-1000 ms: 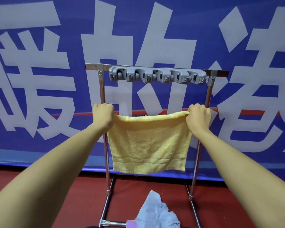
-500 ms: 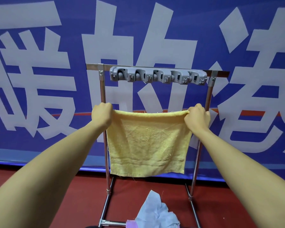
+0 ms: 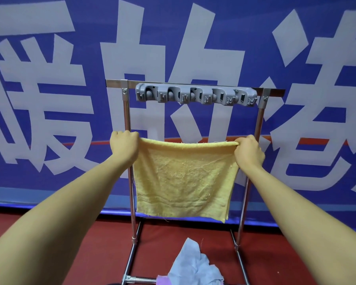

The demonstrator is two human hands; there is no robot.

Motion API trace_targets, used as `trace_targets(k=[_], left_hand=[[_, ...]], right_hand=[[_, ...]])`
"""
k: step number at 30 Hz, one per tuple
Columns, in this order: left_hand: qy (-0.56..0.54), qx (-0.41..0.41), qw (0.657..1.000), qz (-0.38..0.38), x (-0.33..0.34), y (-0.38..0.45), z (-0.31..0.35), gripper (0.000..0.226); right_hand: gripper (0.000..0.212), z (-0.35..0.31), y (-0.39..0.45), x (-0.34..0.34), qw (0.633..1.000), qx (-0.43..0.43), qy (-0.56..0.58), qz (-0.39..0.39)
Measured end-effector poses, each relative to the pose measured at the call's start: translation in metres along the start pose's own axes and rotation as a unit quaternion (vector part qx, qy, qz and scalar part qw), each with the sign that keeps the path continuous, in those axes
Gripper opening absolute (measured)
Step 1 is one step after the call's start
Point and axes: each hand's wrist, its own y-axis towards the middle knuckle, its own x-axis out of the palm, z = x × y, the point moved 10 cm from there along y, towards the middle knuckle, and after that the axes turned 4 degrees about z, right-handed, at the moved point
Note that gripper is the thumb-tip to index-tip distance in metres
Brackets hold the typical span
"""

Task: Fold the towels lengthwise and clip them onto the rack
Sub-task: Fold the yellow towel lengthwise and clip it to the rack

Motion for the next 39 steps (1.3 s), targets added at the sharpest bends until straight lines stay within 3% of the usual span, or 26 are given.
trace_targets(k=[5, 11, 16, 21, 26, 32, 39], left_hand=[[-0.179, -0.069, 0.981, -0.004, 0.009, 0.0, -0.004, 0.018], [-0.35, -0.108, 0.931, 0.012, 0.001, -0.004, 0.002, 0.026], [-0.307, -0.01, 0.952, 0.002, -0.015, -0.007, 0.045, 0.018], [-0.356, 0.092, 0.93, -0.013, -0.032, -0.022, 0.096, 0.029], [-0.438, 0.172, 0.882, -0.033, -0.049, -0.037, 0.132, 0.013], [-0.431, 0.227, 0.87, -0.075, -0.036, -0.042, 0.147, 0.012], [-0.439, 0.241, 0.858, -0.114, -0.03, -0.045, 0.153, 0.015]], right_hand=[[0.032, 0.013, -0.007, 0.008, 0.978, 0.075, 0.196, 0.002], [0.026, -0.002, -0.008, 0.014, 0.965, 0.019, 0.261, -0.034], [0.027, -0.046, -0.023, 0.015, 0.954, -0.107, 0.268, -0.085], [0.023, -0.074, -0.035, 0.016, 0.955, -0.163, 0.234, -0.08], [0.01, -0.095, -0.047, 0.014, 0.943, -0.176, 0.268, -0.084], [0.003, -0.089, -0.049, 0.016, 0.928, -0.148, 0.33, -0.088], [0.012, -0.085, -0.053, 0.017, 0.917, -0.122, 0.364, -0.113]])
